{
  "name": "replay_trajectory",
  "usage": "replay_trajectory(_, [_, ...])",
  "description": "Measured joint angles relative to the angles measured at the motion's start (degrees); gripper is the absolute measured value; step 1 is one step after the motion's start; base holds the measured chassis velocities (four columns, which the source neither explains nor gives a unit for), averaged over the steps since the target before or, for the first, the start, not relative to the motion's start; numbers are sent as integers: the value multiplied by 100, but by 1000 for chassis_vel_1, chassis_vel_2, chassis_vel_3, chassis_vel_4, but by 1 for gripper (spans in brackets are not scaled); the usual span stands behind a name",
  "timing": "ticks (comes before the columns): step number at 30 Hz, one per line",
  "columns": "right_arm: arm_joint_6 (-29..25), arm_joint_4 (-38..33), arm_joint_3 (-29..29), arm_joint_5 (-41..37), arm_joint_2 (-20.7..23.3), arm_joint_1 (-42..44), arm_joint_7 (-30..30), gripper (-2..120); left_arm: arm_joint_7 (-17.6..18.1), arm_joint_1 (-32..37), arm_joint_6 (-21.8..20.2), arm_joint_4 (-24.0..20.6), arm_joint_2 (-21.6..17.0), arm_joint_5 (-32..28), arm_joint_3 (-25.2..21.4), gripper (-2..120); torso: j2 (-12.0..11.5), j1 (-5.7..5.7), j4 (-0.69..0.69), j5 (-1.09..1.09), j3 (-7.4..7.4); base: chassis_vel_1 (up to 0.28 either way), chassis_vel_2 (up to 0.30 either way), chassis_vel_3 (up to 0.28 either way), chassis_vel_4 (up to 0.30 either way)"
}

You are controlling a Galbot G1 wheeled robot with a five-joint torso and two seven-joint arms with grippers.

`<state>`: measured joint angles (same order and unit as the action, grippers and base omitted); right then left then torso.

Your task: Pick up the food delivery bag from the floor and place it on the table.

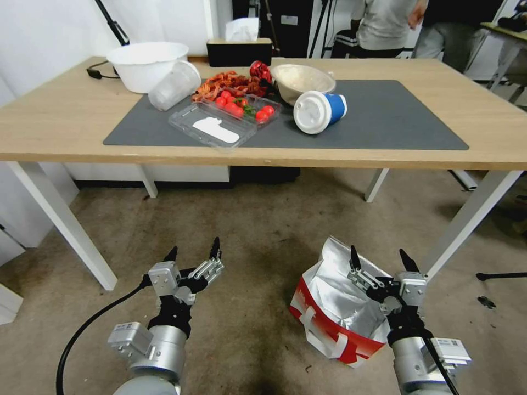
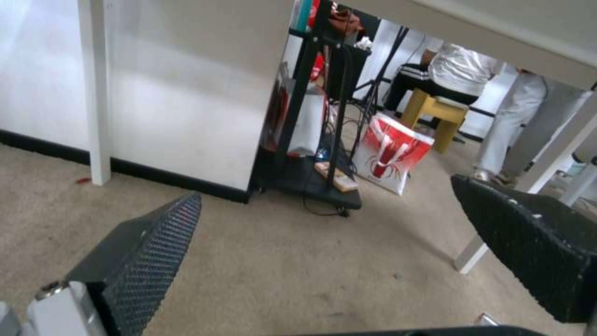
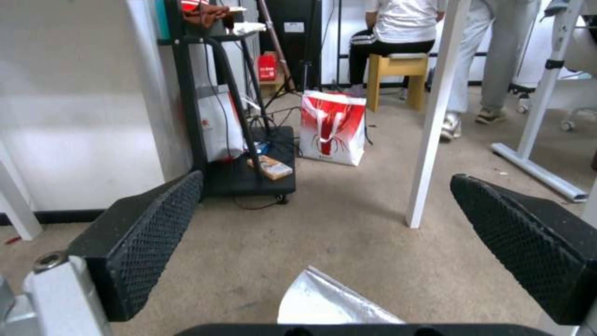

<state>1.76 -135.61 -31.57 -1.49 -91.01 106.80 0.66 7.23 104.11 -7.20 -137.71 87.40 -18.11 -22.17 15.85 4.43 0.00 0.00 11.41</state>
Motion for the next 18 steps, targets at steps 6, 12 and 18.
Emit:
replay_trajectory(6, [-4, 14, 0, 0, 4, -5, -4, 100, 0, -3, -2, 8, 6, 7, -1, 100, -151, -47, 0, 0, -102, 0, 0, 0, 0])
replay_trajectory(12, [-6, 27, 0, 0, 9, -12, -7, 100, 0, -5, -4, 15, 11, 12, -1, 100, -256, -79, 0, 0, -176, 0, 0, 0, 0])
replay_trajectory(18, [-6, 32, -6, -10, 22, -20, -14, 100, -1, -7, -5, 20, 14, 21, -1, 100, -407, -106, 0, 0, -300, 0, 0, 0, 0])
